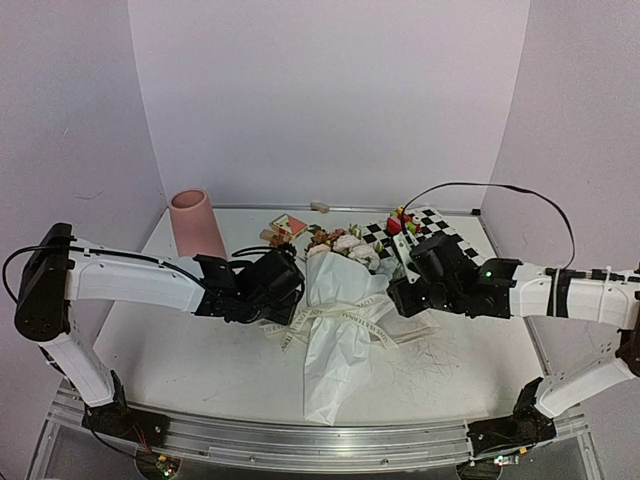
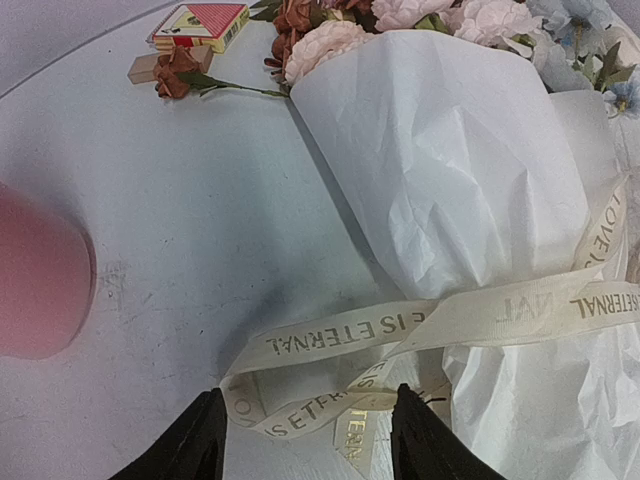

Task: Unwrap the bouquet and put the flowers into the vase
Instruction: Untie the ribbon from the wrapping paper.

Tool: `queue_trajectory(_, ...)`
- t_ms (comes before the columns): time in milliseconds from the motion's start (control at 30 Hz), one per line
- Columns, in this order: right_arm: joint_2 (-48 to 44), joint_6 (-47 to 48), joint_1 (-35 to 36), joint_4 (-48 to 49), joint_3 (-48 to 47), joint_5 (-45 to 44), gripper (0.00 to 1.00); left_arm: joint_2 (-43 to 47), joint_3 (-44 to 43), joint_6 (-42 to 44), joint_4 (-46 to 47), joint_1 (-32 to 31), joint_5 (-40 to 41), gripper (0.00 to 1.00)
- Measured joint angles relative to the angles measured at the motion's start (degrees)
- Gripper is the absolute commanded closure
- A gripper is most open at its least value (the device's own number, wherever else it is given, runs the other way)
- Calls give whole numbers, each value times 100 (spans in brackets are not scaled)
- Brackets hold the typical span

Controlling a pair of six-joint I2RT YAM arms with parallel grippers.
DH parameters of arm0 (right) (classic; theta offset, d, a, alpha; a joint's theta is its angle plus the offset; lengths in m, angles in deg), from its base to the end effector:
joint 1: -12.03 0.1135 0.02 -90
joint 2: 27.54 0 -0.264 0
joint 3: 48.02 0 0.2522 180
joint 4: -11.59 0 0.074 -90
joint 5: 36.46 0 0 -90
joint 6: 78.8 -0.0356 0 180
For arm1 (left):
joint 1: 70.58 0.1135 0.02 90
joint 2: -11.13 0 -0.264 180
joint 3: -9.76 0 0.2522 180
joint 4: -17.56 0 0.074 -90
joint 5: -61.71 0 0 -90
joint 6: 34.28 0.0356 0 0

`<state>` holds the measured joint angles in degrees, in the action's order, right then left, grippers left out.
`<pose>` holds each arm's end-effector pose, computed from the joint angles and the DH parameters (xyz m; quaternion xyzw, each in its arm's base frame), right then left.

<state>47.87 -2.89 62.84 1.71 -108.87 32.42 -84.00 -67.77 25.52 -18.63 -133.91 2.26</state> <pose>0.1965 0.2207 0.2612 -0.1662 0.8157 0.1556 0.5318 0.1714 -0.3009 0.2157 0.1829 0.9022 -0.0469 0.3878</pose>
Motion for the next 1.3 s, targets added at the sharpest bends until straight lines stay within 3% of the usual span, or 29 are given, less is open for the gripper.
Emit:
queue_trajectory(367, 1309, 487, 0, 314, -925, 1542, 50, 6, 2, -7, 1, 0, -45, 43)
queue_trajectory(933, 2546, 685, 0, 446, -1654, 2337, 55, 101, 15, -11, 2, -2, -42, 43)
queue_trajectory(1033, 2675, 703, 0, 454, -1682, 2408, 65, 101, 17, -11, 2, 0, -42, 43)
queue_trajectory(1200, 2750, 710, 0, 466, -1694, 2550, 95, 101, 58, -11, 2, -2, -40, 43)
queue_trajectory(1300, 2749, 710, 0, 476, -1694, 2576, 100, 103, 80, -11, -1, -2, -40, 43)
